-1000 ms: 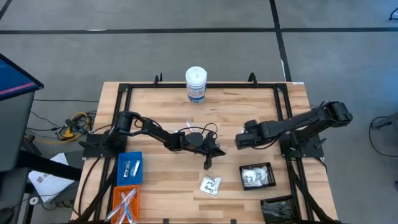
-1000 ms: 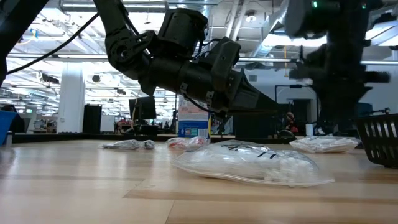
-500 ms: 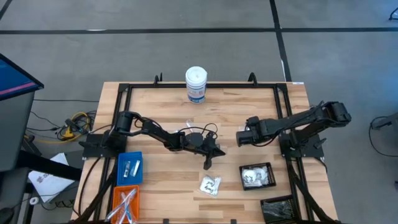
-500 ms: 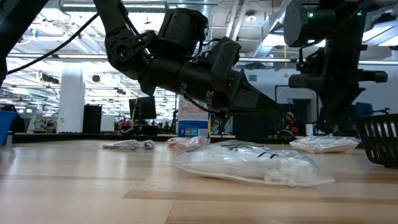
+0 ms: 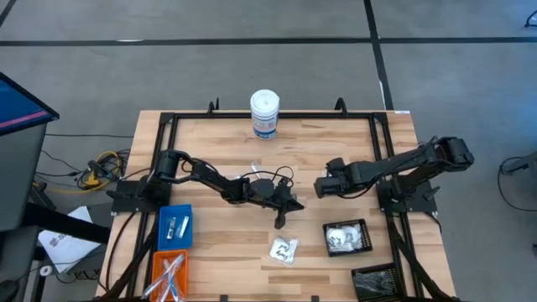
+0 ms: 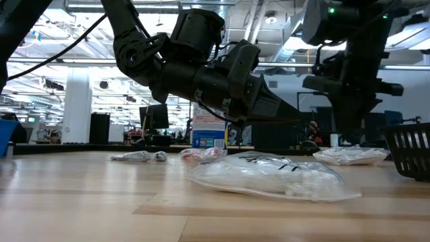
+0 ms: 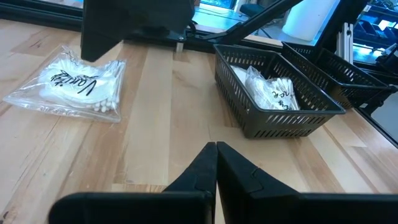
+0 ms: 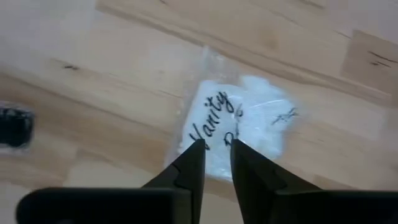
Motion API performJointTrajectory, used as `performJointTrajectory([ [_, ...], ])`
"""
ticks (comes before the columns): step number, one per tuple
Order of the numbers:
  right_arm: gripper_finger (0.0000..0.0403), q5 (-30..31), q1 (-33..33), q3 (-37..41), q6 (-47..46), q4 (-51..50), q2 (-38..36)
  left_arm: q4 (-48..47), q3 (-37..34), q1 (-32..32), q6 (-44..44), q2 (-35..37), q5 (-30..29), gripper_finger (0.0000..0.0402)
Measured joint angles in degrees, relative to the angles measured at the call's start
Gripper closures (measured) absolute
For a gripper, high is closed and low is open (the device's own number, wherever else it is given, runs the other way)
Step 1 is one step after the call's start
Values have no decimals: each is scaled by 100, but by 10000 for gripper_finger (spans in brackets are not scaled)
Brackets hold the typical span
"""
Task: Pick & Place Travel size toiletries
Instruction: Put the white cotton swab pack into the top black bin
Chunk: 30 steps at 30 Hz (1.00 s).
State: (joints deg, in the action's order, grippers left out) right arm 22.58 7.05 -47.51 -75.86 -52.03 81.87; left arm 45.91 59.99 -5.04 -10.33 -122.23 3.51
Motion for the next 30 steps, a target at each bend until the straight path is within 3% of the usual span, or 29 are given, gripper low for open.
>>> performJointTrajectory([
  [10,336,-23,0,2,-818,-1144,0,0,0,0,0,0,0,401],
  [14,346,-147,-7,2,-909,-1100,0,0,0,0,0,0,0,401],
  [19,367,-296,-98,82,-615,-701,-3,0,0,0,0,0,0,401],
  [24,398,-551,-516,801,-430,-88,-24,0,0,-13,0,0,2,401],
  [30,395,-709,-608,1555,-115,1472,-90,0,0,-13,11,0,0,401],
])
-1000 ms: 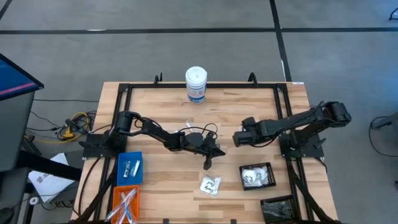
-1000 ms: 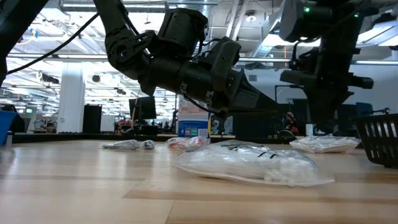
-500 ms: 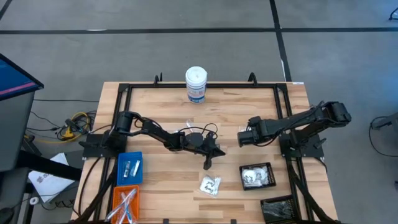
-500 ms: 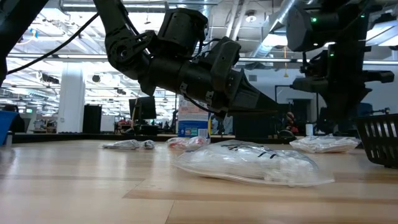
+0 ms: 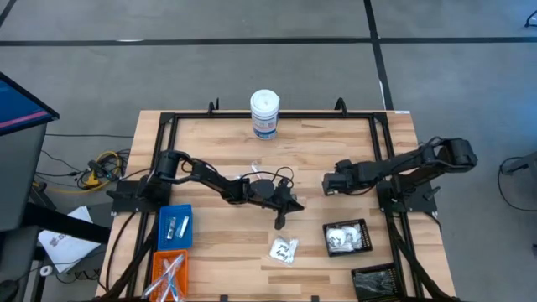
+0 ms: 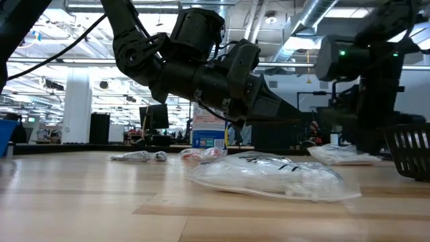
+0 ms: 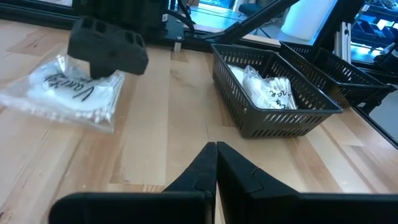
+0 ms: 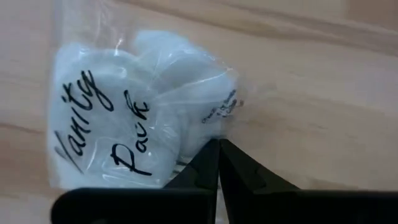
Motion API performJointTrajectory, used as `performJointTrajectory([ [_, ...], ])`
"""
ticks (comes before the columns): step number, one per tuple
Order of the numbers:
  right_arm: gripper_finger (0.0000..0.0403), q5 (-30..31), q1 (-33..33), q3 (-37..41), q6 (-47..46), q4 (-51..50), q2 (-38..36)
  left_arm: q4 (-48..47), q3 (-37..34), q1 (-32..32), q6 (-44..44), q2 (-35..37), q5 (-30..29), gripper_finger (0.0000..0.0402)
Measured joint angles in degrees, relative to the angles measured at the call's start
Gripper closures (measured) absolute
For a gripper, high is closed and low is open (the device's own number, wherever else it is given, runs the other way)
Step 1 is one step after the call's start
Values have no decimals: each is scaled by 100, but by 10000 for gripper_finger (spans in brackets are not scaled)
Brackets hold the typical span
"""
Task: Pick & Place Travel size toiletries
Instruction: Put the white cotton swab pack into the top black bin
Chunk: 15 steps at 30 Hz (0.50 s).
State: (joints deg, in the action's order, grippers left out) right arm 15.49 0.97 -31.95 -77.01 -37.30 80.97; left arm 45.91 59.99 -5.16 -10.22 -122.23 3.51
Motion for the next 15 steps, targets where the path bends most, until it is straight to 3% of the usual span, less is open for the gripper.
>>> performJointTrajectory([
  [6,401,-190,-138,78,30,414,22,-5,0,15,71,0,-3,401],
  [15,402,-328,-216,91,52,645,28,-739,-14,613,-1282,4,-280,400],
])
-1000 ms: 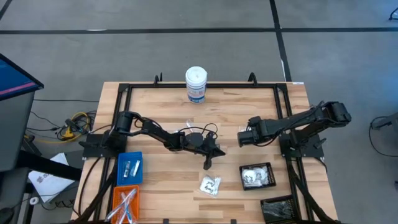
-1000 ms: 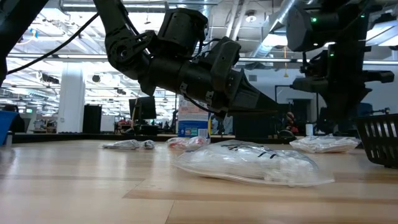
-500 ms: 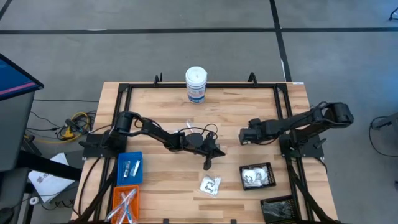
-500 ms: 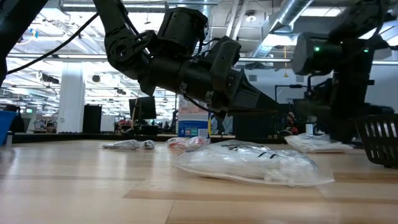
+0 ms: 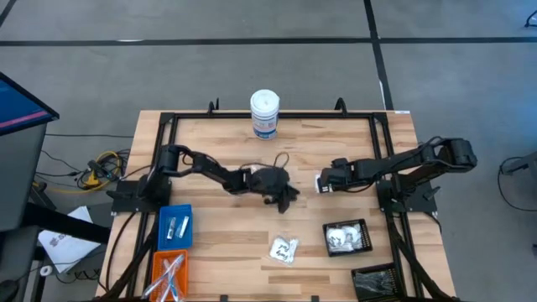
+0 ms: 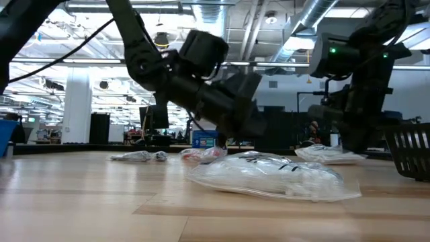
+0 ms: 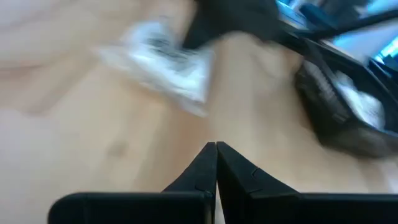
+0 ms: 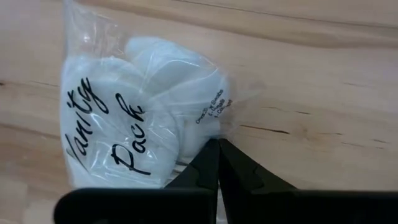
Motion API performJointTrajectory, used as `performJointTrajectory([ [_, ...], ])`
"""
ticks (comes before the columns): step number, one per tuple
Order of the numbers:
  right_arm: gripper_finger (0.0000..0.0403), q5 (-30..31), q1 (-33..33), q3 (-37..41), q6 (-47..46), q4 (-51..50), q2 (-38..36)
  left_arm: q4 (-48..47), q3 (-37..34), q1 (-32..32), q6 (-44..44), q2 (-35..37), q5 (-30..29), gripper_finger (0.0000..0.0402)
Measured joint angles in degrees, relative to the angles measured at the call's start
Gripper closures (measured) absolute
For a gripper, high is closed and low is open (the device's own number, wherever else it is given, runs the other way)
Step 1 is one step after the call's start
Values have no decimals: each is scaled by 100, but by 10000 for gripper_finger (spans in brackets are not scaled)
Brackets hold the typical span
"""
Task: Pick & Place Travel size toiletries
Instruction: Put the white cotton swab pack into the top black bin
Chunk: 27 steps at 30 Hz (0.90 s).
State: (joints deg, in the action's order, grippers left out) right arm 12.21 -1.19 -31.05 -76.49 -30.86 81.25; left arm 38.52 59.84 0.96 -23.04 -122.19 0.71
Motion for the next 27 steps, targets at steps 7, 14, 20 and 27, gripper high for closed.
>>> performJointTrajectory([
  [7,403,-234,-2,34,334,723,52,15,-27,567,-713,0,1162,369],
  [14,403,-335,-31,34,599,1354,221,-190,-51,620,-872,-2,1334,269],
  [20,403,-253,-47,0,613,2192,691,-910,94,600,-595,7,898,173],
  [27,403,-378,-68,7,839,2816,883,-1005,130,554,-623,7,674,136],
])
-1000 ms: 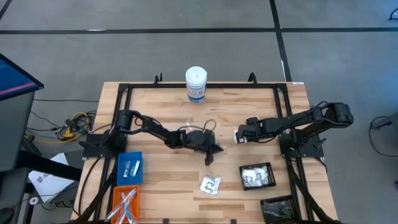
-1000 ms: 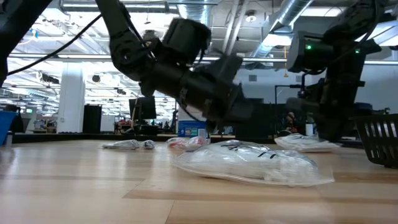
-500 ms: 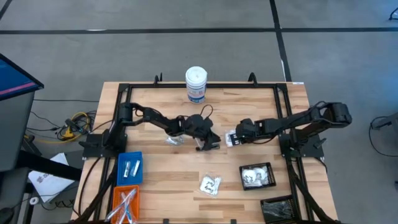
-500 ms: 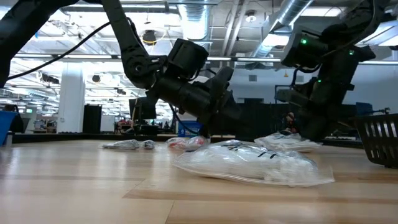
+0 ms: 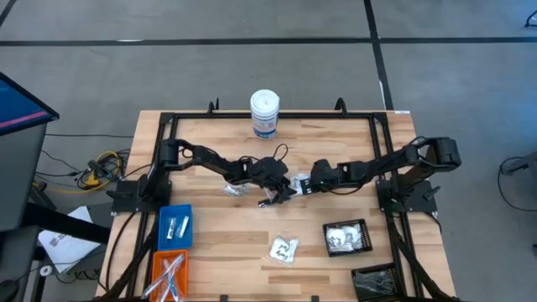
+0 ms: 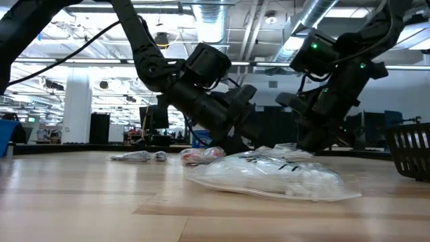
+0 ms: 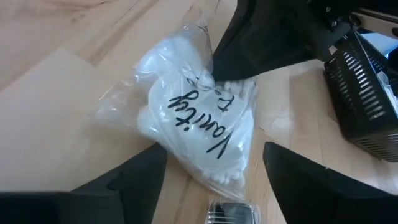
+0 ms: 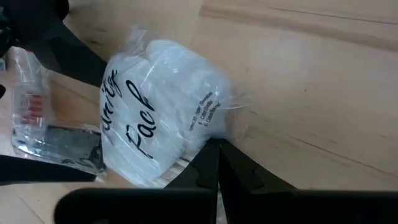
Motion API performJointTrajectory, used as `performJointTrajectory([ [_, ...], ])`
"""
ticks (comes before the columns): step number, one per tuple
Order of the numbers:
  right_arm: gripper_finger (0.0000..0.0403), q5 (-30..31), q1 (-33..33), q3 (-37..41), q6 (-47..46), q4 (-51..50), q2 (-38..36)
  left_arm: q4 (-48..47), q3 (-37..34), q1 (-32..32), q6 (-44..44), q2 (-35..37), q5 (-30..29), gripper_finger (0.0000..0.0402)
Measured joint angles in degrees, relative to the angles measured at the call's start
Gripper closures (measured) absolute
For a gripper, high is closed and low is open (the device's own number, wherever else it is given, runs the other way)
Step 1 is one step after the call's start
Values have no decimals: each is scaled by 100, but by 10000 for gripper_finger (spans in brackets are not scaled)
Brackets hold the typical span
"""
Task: Pick & Place Travel size toiletries
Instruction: Put the white cotton swab pack into the top black bin
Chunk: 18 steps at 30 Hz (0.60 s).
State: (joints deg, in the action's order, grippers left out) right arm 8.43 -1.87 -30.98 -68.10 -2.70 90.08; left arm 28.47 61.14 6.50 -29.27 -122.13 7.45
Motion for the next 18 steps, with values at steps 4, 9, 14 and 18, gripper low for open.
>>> performJointTrajectory([
  [4,403,-53,-53,-1,66,-20,0,0,0,0,-11,0,-105,146],
  [9,403,7,-46,-2,138,-20,0,3,0,-6,-9,-7,-298,190],
  [14,403,38,0,17,381,134,12,46,-2,0,82,-15,-296,319],
  [18,403,35,35,26,577,339,-8,86,-9,0,236,-15,-185,384],
])
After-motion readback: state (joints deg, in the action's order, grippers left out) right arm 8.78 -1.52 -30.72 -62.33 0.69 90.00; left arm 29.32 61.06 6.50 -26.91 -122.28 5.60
